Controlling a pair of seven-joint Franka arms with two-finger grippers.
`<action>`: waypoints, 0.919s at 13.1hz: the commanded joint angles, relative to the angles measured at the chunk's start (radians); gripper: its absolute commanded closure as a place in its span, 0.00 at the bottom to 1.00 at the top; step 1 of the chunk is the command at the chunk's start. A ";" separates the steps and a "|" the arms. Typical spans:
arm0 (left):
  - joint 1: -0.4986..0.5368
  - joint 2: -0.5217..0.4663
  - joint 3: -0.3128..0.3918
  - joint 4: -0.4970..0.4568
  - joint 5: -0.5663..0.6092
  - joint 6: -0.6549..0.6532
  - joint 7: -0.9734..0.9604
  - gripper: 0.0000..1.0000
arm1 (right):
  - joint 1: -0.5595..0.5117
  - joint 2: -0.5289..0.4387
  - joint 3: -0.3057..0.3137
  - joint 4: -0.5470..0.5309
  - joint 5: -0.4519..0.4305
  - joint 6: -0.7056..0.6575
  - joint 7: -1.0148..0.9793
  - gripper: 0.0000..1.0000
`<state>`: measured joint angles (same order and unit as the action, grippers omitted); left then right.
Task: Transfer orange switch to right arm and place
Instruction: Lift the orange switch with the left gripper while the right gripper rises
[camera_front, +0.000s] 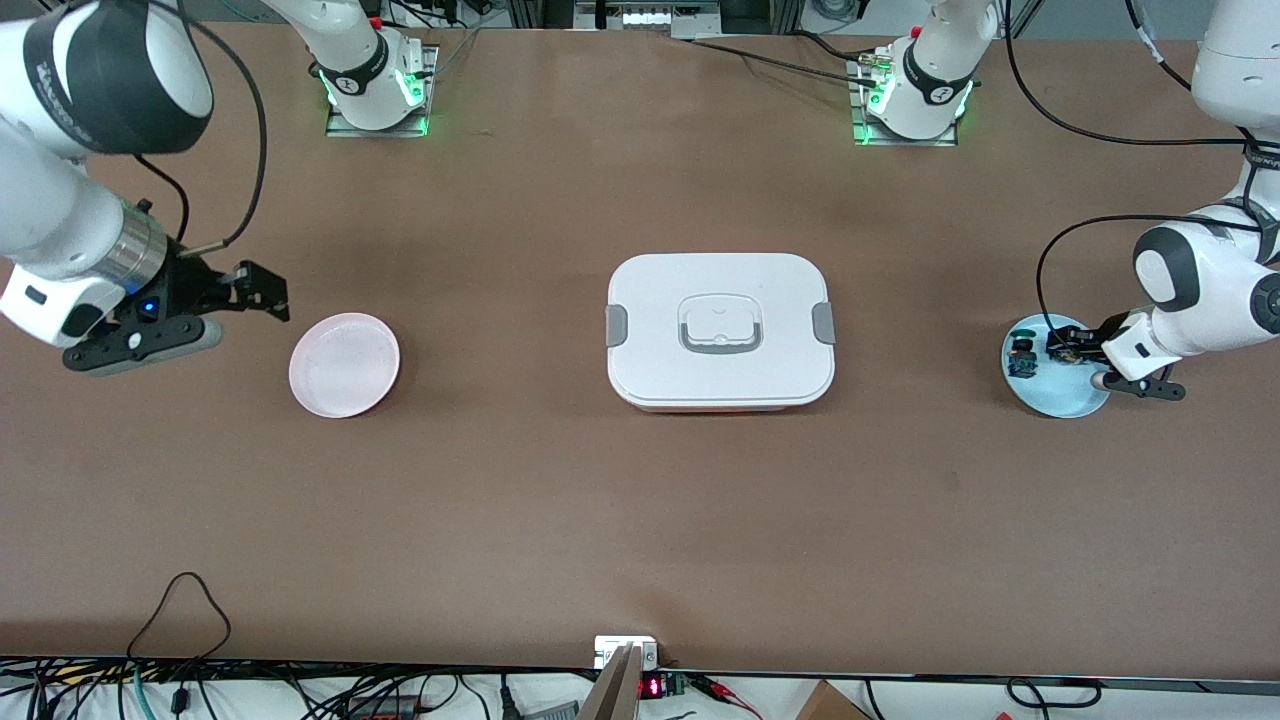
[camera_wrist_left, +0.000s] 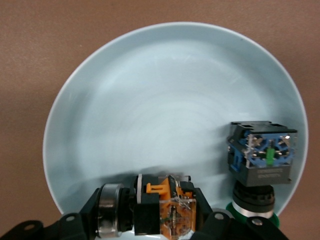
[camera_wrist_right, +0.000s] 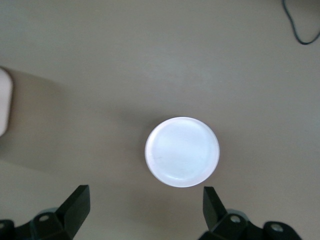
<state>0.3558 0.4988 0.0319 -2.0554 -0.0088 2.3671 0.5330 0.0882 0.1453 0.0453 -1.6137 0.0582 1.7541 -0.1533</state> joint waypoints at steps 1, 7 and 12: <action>-0.021 -0.087 -0.010 0.004 -0.017 -0.103 -0.022 0.98 | -0.004 -0.096 -0.005 -0.056 0.032 -0.027 0.009 0.00; -0.109 -0.291 -0.014 0.043 -0.022 -0.244 -0.133 1.00 | -0.053 -0.315 -0.012 -0.442 0.026 0.167 -0.002 0.00; -0.166 -0.362 -0.014 0.171 -0.092 -0.367 -0.134 1.00 | -0.053 -0.331 -0.012 -0.566 0.060 0.280 -0.011 0.00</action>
<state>0.2066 0.1514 0.0106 -1.9291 -0.0541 2.0475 0.3972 0.0427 -0.1699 0.0272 -2.1570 0.0826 2.0171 -0.1530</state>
